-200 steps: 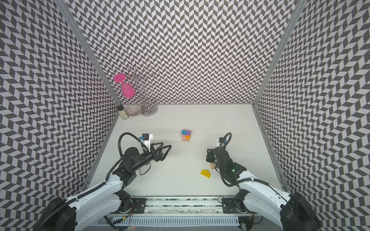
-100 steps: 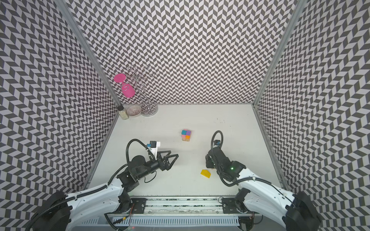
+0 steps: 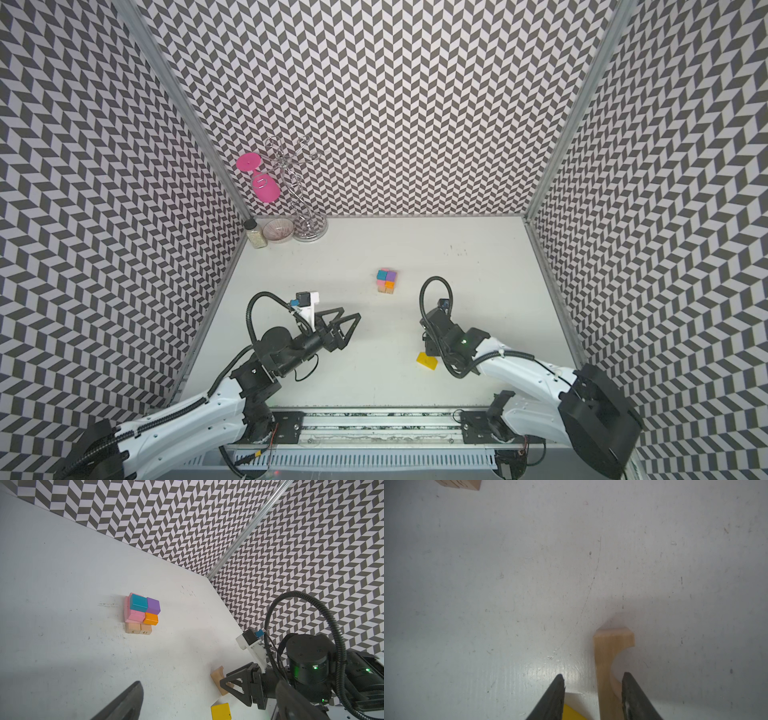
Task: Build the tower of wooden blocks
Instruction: 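Lower the right gripper onto the arch-shaped wooden block and grasp it, then lift the arch block and carry it toward the stack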
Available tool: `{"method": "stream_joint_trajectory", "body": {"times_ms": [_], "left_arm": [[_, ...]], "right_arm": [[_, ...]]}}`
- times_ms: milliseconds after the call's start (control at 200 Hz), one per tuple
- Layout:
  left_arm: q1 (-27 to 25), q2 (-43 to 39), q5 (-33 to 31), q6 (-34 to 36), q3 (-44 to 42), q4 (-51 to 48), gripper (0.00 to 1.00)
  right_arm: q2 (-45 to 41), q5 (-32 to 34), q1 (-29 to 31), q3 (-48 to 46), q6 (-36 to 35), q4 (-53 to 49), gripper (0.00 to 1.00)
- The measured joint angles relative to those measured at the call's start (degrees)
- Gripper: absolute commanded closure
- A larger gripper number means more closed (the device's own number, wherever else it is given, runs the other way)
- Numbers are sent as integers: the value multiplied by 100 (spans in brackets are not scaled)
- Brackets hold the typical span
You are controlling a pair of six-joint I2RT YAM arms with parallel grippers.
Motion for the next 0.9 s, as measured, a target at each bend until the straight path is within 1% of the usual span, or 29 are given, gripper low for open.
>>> {"method": "stream_joint_trajectory", "body": {"times_ms": [85, 240, 376, 456, 551, 621, 691, 901], "left_arm": [[0, 24, 2, -2, -15, -7, 0], [0, 68, 4, -9, -15, -11, 0], [0, 70, 28, -11, -39, 17, 0], [0, 90, 70, -11, -85, 61, 0], [0, 199, 164, -9, -125, 151, 0], [0, 315, 262, -2, -125, 251, 0], [0, 452, 363, 17, -125, 374, 0], [0, 1062, 728, -4, -118, 745, 0]], "right_arm": [[87, 20, 7, 7, -4, 11, 57], [555, 149, 15, 76, -2, 28, 61], [909, 219, 17, 151, -31, 61, 76], [914, 284, 15, 260, -42, 216, 90], [927, 282, -4, 278, -33, 400, 93], [743, 310, -37, 286, -7, 566, 96], [549, 291, -96, 219, 4, 776, 97], [-450, 101, -243, -428, 24, 1781, 100]]}}
